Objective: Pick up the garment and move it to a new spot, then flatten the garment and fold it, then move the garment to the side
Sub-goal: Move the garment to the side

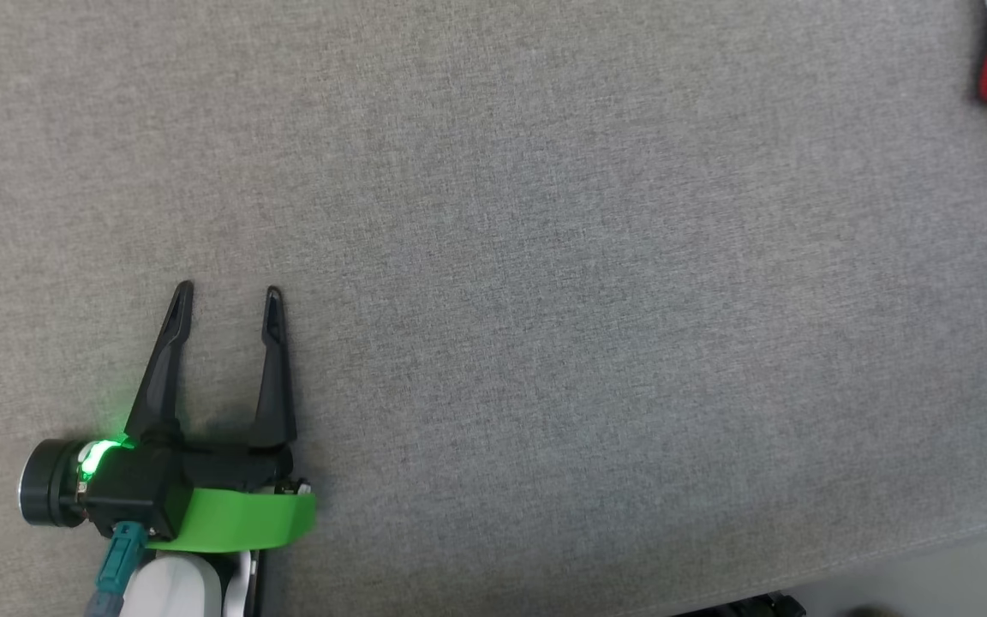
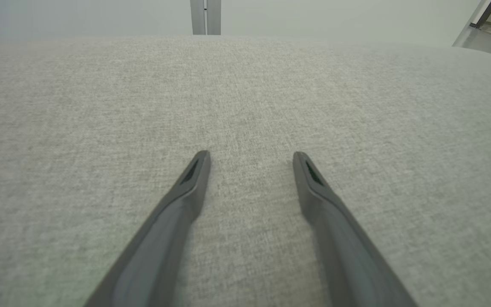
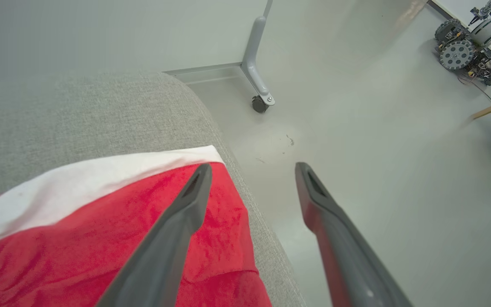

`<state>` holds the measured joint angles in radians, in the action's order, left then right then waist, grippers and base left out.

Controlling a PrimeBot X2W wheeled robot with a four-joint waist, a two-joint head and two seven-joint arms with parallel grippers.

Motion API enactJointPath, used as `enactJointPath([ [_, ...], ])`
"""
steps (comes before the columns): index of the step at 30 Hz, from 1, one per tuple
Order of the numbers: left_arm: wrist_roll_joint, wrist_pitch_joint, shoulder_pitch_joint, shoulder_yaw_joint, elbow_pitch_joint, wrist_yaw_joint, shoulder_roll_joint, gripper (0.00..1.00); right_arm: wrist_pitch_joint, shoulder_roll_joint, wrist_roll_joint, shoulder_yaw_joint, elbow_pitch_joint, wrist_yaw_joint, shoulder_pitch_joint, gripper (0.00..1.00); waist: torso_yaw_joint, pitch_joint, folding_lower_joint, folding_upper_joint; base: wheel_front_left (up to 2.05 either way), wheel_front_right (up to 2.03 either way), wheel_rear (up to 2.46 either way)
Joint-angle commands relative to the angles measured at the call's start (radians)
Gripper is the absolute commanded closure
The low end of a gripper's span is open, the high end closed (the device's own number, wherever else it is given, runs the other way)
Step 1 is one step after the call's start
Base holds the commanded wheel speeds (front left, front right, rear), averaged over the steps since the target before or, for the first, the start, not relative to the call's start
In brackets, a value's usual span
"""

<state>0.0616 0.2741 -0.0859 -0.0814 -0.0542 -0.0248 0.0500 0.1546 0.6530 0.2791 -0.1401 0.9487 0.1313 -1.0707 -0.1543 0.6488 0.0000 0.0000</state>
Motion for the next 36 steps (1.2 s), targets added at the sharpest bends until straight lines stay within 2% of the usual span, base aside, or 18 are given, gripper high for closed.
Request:
enactJointPath([
  [1,0.011,-0.017,0.031,0.027,0.047,0.012,0.023,0.00,-0.064,0.005,-0.015,-0.015,-0.013,-0.001,0.006,0.00,-0.006,-0.080,0.0000,0.0000,0.00,0.00,0.00],
  [7,0.053,-0.011,0.078,0.022,0.058,0.011,0.006,0.00,-0.330,-0.046,-0.036,0.013,-0.147,-0.001,0.153,0.00,0.014,-0.263,0.0000,0.0000,0.00,0.00,0.00],
  [12,0.103,-0.010,0.138,0.027,0.081,0.019,0.002,0.00,-0.414,-0.105,-0.032,0.036,-0.345,-0.001,0.421,0.00,0.051,-0.425,0.0000,0.0000,0.00,0.00,0.00],
  [14,0.118,-0.010,0.167,0.035,0.084,0.032,0.002,0.00,-0.420,-0.150,-0.038,0.039,-0.427,-0.001,0.530,0.00,0.060,-0.475,0.0000,0.0000,0.00,0.00,0.00],
  [17,0.150,-0.010,0.208,0.049,0.081,0.053,0.002,0.00,-0.420,-0.230,-0.099,0.002,-0.614,-0.001,0.718,0.00,0.073,-0.535,0.0000,0.0000,0.00,0.00,0.00],
  [20,0.160,-0.010,0.242,0.054,0.092,0.046,0.002,0.00,-0.419,-0.355,-0.152,-0.001,-0.761,-0.001,0.903,0.00,0.088,-0.581,0.0000,0.0000,0.00,0.00,0.00],
  [23,0.147,-0.010,0.268,0.053,0.110,0.037,0.002,0.00,-0.420,-0.447,-0.188,0.006,-0.850,-0.001,1.039,0.00,0.103,-0.629,0.0000,0.0000,0.00,0.00,0.00],
  [26,0.154,-0.010,0.281,0.066,0.115,0.038,0.002,0.00,-0.420,-0.524,-0.221,0.025,-0.899,-0.001,1.150,0.00,0.110,-0.653,0.0000,0.0000,0.00,0.00,0.00],
  [29,0.161,-0.010,0.292,0.075,0.122,0.046,0.002,0.00,-0.420,-0.565,-0.238,0.044,-0.902,-0.001,1.214,0.00,0.114,-0.665,0.0000,0.0000,0.00,0.00,0.00],
  [36,0.166,-0.010,0.293,0.092,0.138,0.052,0.002,0.00,-0.420,-0.592,-0.253,0.060,-0.872,-0.001,1.250,0.00,0.135,-0.674,0.0000,0.0000,0.00,0.00,0.00],
])
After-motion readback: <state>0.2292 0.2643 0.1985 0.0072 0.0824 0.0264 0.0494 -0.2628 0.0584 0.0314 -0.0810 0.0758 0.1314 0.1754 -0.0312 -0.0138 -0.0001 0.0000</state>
